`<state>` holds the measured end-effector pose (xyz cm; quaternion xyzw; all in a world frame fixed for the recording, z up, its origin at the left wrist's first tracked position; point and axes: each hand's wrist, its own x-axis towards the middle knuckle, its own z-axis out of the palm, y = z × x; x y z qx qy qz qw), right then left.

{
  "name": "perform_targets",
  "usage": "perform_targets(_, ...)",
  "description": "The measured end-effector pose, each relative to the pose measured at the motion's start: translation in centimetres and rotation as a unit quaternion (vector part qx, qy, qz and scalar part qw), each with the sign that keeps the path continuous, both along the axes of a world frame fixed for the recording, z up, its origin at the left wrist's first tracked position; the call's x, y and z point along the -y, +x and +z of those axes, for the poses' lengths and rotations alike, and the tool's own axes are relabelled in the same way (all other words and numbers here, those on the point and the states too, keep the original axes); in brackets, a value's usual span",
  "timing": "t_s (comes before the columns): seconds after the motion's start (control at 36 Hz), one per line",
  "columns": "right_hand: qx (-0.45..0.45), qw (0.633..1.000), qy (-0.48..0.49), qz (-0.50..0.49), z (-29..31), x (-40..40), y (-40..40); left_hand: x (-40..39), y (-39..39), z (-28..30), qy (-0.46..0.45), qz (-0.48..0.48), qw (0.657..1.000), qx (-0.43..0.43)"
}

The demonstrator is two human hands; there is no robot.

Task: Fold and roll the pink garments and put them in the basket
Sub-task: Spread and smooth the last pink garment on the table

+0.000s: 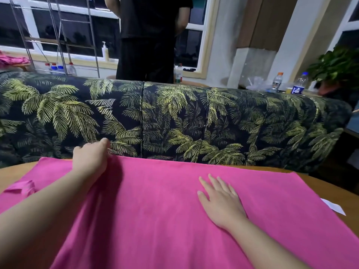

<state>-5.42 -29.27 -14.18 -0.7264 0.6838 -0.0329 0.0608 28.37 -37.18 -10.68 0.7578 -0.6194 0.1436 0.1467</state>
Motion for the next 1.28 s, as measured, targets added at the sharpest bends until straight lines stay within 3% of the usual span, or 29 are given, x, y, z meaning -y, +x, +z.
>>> perform_targets(0.17,-0.007,1.0,-0.002,-0.004,0.1,-0.2,0.1,0.0,1.3,-1.6,0.005,0.016,1.0,0.012)
perform_targets(0.33,-0.011,1.0,0.002,-0.005,0.3,-0.2,0.2,-1.6,5.2,0.1,-0.054,0.009,0.977,-0.207)
perform_targets(0.61,-0.034,0.999,-0.019,0.031,2.6,0.3,4.0,-10.2,11.6,-0.1,0.059,0.036,0.894,-0.442)
perform_targets(0.72,0.022,0.993,-0.048,0.107,3.0,0.2,9.6,-13.7,10.9,-0.8,0.164,-0.037,0.879,-0.446)
perform_targets(0.83,0.094,0.981,-0.044,0.163,2.2,0.6,15.3,-15.5,8.1,-0.3,0.242,-0.037,0.951,-0.189)
perform_targets(0.92,0.131,0.978,-0.031,0.162,1.5,1.0,18.4,-15.5,6.1,-0.8,0.218,-0.048,0.967,-0.122)
perform_targets(1.0,0.115,0.982,-0.023,0.147,0.6,0.8,19.5,-15.2,5.8,-1.7,0.129,-0.097,0.966,-0.204)
perform_targets(1.11,0.084,0.985,-0.039,0.148,0.0,0.5,19.5,-15.1,5.8,-1.6,0.094,-0.096,0.948,-0.288)
perform_targets(1.28,0.073,0.985,-0.036,0.151,0.2,0.2,19.5,-12.9,5.1,-0.9,0.06,-0.008,0.905,-0.422)
